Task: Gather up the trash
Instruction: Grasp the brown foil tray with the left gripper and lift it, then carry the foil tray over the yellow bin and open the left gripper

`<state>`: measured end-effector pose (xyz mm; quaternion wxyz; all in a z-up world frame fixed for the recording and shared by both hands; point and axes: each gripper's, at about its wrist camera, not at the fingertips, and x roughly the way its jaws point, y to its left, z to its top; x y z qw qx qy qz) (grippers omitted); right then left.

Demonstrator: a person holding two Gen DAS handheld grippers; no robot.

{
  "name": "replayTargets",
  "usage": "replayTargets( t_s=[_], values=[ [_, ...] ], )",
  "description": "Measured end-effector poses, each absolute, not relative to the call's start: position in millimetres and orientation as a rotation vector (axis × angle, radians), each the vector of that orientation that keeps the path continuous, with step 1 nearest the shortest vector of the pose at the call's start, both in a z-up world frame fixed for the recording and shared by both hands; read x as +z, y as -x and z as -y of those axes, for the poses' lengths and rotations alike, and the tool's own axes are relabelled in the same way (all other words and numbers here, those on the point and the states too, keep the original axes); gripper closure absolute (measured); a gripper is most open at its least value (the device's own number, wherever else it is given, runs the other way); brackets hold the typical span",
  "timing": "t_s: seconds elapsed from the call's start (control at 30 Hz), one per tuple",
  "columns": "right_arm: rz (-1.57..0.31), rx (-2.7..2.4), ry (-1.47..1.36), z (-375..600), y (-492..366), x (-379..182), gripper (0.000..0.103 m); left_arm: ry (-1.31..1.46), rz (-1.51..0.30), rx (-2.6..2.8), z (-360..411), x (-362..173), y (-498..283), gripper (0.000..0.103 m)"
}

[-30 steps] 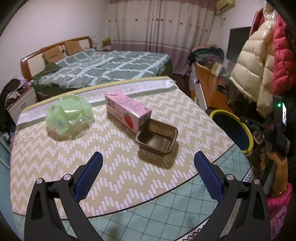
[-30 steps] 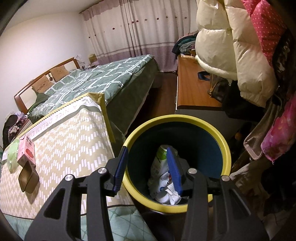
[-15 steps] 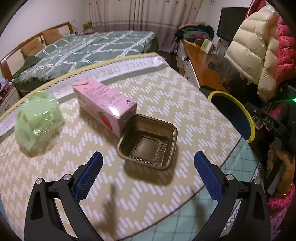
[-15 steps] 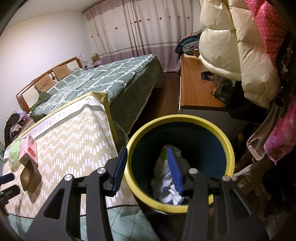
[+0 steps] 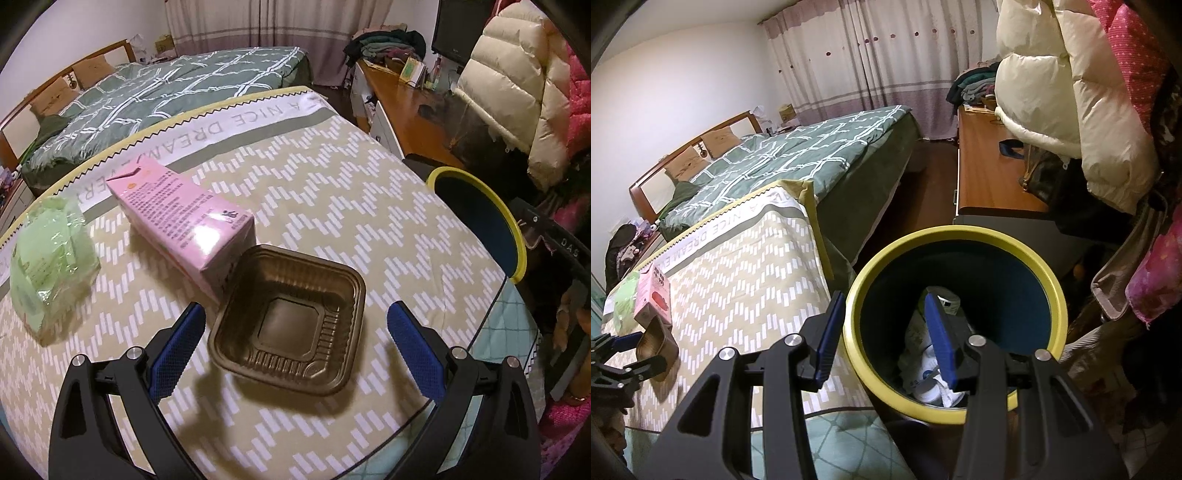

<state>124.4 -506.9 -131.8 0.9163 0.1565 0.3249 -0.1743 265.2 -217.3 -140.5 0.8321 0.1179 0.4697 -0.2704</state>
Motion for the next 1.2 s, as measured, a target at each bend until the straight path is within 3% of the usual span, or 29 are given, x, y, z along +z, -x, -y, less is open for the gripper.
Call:
replayTargets(
  t_s=[0.1,0.3,0.67,1.2],
  values=[
    [-0.669,-0.354,-0.323,508,-125,-131,0.060,-0.251,-1.013,-0.568,220,-144,-268,0.022],
    [-0.660,-0.346,-0.330,509,-122,-131,0.060,-0.254,-1.021,-0.575,223,-146,-265,0.031],
    [-0.615,-0.383,-0.347,530,-85,-123,0.060,-0.265,-0.951,-0.692,262,-113,-232,0.032],
    [-0.585,-0.480,-0.380,579,-23,-125,0.060,-0.402,-0.969,-0.896,428,-117,-216,0.032]
  ],
)
